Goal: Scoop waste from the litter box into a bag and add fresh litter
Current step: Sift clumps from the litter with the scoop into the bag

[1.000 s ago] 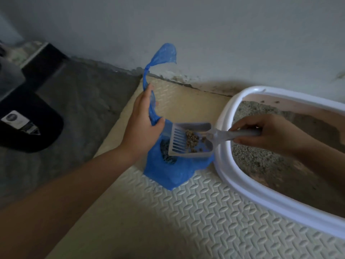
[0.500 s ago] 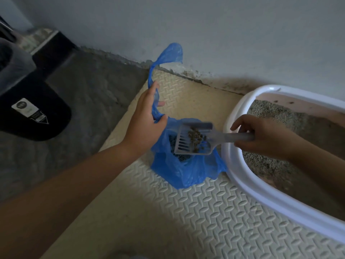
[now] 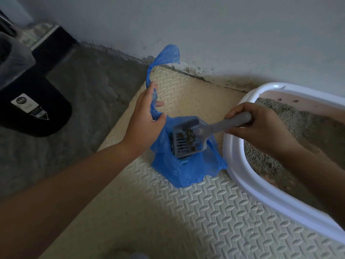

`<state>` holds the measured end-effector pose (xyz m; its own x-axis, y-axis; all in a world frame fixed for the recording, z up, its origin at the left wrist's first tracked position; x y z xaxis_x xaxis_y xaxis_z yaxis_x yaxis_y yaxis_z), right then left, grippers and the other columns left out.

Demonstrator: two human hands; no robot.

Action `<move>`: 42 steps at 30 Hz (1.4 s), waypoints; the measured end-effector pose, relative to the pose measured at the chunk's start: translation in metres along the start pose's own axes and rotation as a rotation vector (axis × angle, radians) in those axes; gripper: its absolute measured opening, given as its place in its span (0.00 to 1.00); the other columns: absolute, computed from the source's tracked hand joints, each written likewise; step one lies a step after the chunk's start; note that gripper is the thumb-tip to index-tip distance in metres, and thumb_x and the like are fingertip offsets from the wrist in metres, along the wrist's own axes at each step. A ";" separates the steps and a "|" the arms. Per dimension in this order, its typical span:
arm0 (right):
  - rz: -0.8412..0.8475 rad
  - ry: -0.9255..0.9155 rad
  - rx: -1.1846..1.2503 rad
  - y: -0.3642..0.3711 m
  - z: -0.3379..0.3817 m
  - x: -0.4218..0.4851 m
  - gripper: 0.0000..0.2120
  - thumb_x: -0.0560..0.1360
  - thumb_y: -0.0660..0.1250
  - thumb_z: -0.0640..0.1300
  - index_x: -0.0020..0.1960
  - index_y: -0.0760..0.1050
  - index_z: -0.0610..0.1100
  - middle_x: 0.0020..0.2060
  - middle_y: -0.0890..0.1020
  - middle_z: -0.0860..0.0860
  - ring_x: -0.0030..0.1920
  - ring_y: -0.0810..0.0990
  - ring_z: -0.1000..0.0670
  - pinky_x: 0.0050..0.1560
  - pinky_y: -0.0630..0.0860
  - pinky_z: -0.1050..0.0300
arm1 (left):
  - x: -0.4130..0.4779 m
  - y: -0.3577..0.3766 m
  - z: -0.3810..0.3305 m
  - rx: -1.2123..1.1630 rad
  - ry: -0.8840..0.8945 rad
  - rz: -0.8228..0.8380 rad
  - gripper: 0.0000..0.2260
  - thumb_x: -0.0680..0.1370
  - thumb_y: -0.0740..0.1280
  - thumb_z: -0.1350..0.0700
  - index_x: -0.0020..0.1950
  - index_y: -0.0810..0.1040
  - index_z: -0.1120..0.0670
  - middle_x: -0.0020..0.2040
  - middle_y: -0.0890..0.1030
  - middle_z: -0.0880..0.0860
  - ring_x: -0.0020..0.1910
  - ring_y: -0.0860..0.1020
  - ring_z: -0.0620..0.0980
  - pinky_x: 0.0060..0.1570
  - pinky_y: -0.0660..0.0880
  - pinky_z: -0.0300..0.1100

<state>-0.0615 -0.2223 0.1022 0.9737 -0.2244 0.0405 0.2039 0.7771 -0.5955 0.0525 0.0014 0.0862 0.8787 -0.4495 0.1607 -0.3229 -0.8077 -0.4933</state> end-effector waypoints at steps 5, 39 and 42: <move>-0.016 0.046 0.400 0.015 0.000 0.006 0.16 0.66 0.74 0.30 0.52 0.79 0.39 0.43 0.85 0.49 0.44 0.84 0.54 0.48 0.78 0.65 | 0.001 0.002 0.003 -0.006 -0.010 -0.003 0.33 0.77 0.64 0.66 0.77 0.54 0.51 0.70 0.62 0.43 0.59 0.74 0.34 0.56 0.73 0.33; 0.010 -0.399 -0.082 0.028 0.019 -0.029 0.08 0.75 0.66 0.38 0.53 0.80 0.44 0.50 0.82 0.54 0.52 0.79 0.61 0.52 0.74 0.68 | 0.002 0.012 0.007 -0.023 -0.041 0.013 0.33 0.77 0.63 0.67 0.77 0.54 0.52 0.73 0.61 0.48 0.61 0.74 0.40 0.52 0.74 0.29; -0.032 -0.402 -0.065 0.023 0.020 -0.031 0.08 0.75 0.67 0.36 0.52 0.80 0.44 0.50 0.83 0.54 0.52 0.79 0.61 0.53 0.73 0.69 | 0.001 0.012 0.006 -0.019 -0.045 0.012 0.32 0.77 0.63 0.67 0.77 0.54 0.52 0.73 0.62 0.47 0.60 0.74 0.38 0.53 0.73 0.30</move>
<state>-0.0848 -0.1862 0.1035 0.9320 0.0099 0.3622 0.2401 0.7318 -0.6379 0.0519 -0.0070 0.0752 0.8896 -0.4419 0.1156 -0.3401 -0.8097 -0.4782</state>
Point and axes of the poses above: each hand's wrist, its own x-axis towards the middle knuckle, its own y-axis out of the palm, z = x × y, the point moved 9 cm from there along x, towards the middle knuckle
